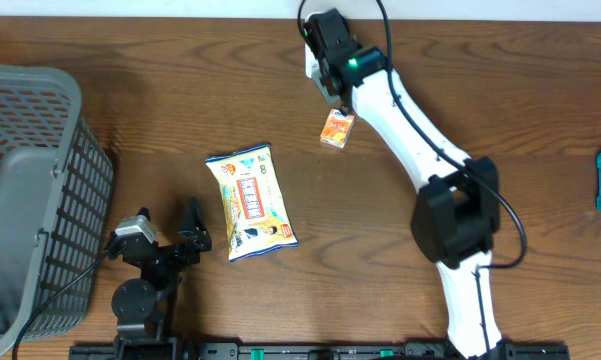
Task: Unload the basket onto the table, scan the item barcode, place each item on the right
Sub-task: 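Raise the Zappy pack up to the white scanner, then carry the Zappy pack right and release it beside the Listerine bottle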
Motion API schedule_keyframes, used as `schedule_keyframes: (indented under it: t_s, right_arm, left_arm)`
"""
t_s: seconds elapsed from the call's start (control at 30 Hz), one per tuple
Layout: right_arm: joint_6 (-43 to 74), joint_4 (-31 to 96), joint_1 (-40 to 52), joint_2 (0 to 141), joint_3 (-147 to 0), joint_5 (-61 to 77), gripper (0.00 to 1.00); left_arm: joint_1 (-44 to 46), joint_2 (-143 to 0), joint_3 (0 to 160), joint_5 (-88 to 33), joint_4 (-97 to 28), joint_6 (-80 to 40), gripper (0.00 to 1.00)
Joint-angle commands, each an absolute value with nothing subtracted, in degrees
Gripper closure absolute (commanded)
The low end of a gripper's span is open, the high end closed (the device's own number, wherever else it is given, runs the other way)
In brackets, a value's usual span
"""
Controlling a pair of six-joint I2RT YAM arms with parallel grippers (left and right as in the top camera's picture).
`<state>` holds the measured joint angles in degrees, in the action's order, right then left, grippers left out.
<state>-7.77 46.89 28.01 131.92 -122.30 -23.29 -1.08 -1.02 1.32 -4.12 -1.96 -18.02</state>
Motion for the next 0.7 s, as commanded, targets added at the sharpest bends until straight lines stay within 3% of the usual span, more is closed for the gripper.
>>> schedule_keyframes:
  t_s: [0.0,0.23,0.67]
  right_arm:
    - [-12.05,48.01,28.01,138.91,-131.41,-27.75,0.99]
    - [-20.95,46.89,29.5,148.64,-143.92,-36.97,0.99]
    - [-23.24,40.66,28.67,150.34,-144.03,-38.65,0.99]
  left_arm:
    - [-1.28,-0.71,0.23,-4.67,-3.6,-17.89,0.03]
    - [-1.28,-0.71,0.23,-4.67,-3.6,-17.89,0.03]
    - [-1.28,-0.71,0.23,-4.67,-3.6,-17.89,0.03]
